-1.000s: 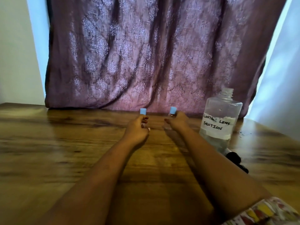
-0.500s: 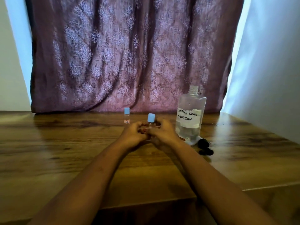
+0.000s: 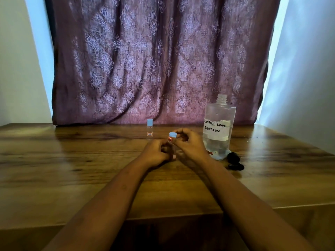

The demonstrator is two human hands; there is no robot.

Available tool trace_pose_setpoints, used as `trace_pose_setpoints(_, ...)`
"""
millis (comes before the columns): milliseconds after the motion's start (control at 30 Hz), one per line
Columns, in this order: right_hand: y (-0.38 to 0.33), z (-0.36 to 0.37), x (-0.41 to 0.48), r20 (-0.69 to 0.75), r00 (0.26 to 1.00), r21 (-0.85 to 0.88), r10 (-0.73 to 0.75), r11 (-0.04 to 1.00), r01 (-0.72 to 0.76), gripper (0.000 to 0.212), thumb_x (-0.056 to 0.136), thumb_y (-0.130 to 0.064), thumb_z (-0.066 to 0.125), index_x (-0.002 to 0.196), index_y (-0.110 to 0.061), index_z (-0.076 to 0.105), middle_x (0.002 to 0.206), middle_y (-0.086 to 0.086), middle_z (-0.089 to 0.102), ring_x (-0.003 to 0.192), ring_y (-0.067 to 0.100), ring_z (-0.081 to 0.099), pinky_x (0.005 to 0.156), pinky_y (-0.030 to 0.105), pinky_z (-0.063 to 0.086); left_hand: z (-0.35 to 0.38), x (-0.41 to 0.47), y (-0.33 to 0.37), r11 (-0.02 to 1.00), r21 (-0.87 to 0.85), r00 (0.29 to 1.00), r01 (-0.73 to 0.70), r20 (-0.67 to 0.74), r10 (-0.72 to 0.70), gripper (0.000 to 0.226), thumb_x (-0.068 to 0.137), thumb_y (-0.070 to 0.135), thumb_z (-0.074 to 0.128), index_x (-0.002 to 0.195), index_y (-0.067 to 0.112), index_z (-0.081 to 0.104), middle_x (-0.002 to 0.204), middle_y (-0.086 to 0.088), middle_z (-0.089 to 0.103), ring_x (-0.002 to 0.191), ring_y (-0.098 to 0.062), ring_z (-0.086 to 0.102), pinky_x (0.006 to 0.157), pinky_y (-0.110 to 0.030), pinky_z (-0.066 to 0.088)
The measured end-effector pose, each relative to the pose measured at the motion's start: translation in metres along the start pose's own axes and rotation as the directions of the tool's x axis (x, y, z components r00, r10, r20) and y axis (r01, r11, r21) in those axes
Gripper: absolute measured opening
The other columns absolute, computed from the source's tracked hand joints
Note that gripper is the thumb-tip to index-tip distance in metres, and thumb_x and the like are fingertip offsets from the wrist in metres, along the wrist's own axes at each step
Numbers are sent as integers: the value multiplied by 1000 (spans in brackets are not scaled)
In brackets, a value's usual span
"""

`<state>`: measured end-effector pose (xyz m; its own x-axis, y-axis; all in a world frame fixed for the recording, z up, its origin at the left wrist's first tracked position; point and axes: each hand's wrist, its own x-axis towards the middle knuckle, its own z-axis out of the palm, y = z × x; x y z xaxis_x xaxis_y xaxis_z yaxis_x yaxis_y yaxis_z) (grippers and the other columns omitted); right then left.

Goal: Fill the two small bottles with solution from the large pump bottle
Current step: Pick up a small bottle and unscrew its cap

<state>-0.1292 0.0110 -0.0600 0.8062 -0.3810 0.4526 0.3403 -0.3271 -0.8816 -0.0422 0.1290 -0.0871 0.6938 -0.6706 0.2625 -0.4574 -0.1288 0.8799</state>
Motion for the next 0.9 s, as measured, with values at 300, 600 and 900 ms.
trace_pose_setpoints(300,6,3,6,-3,999,-97,-35,995,34,20,81,-8,68,98,-16,63,83,-5,63,78,8,60,64,15,47,-2,3,-3,999,35,1000,7,9,-8,39,78,-6,81,95,27,70,98,-4,76,104,-30,73,100,-54,57)
trace_pose_setpoints(600,8,-1,8,77,996,-154,-54,986,65,28,88,-9,59,116,-8,60,104,2,63,96,12,59,78,18,48,-4,5,-11,1000,-7,998,27,58,-27,27,62,17,84,84,33,78,90,0,80,101,-31,74,107,-65,48)
trace_pose_setpoints(900,12,8,7,40,999,-59,-30,998,32,31,77,-14,73,100,-24,56,91,-2,56,88,16,58,79,38,56,-5,3,-3,999,46,1000,11,27,-12,37,80,-3,81,88,31,70,86,8,76,97,-21,71,106,-56,53)
